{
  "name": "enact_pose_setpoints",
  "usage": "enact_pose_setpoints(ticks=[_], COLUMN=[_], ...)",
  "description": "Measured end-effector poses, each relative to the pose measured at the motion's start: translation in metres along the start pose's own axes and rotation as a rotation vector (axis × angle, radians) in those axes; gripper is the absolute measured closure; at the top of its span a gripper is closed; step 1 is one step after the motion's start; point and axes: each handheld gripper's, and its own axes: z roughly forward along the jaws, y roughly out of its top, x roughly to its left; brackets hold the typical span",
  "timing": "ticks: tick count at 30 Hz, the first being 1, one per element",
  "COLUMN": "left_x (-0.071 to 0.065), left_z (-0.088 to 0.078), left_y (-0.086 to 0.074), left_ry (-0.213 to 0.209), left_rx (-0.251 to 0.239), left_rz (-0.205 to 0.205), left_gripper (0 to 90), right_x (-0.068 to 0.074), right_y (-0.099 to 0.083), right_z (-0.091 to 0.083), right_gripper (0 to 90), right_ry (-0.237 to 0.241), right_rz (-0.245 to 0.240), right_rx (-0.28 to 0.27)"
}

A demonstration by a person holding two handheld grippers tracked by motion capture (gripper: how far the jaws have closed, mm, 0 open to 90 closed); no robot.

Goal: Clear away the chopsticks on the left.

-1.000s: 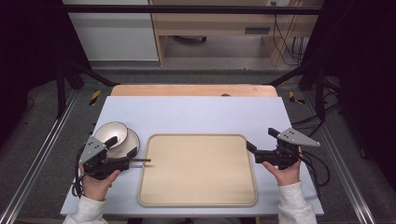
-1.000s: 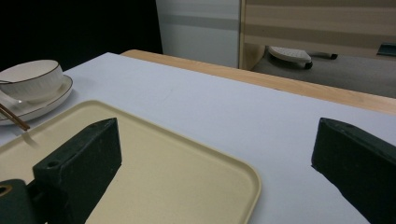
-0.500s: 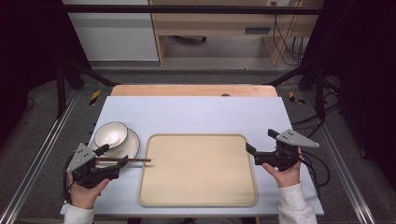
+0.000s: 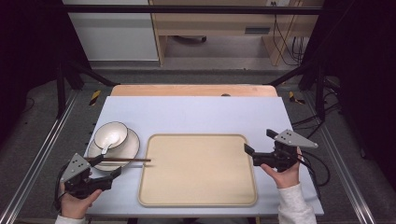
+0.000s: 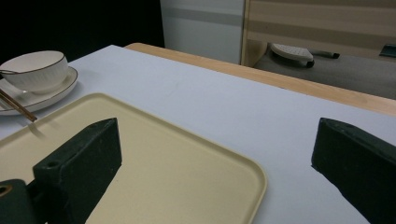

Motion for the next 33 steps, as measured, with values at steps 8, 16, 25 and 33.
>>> enact_pose_setpoints(ticks=[8,16,25,33], left_x=[0.009,0.028,0.039,0.036], left_z=[0.009,0.025,0.038,0.043], left_y=[-0.009,-0.017,-0.021,-0.02], left_ry=[0.024,0.064,0.094,0.111], left_rx=[0.066,0.105,0.146,0.174], left_rz=[0.003,-0.002,0.029,0.058], left_gripper=[20.2,24.6,30.1,36.0], right_x=[0.001,0.004,0.004,0.005], right_y=[-0.001,-0.003,-0.003,-0.003], right_z=[0.004,0.008,0.01,0.011], right_gripper=[2.1,2.2,2.1,2.1], right_ry=[0.009,0.011,0.013,0.014], right_rz=[-0.005,-0.003,-0.007,-0.007], right_rx=[0.014,0.029,0.035,0.037])
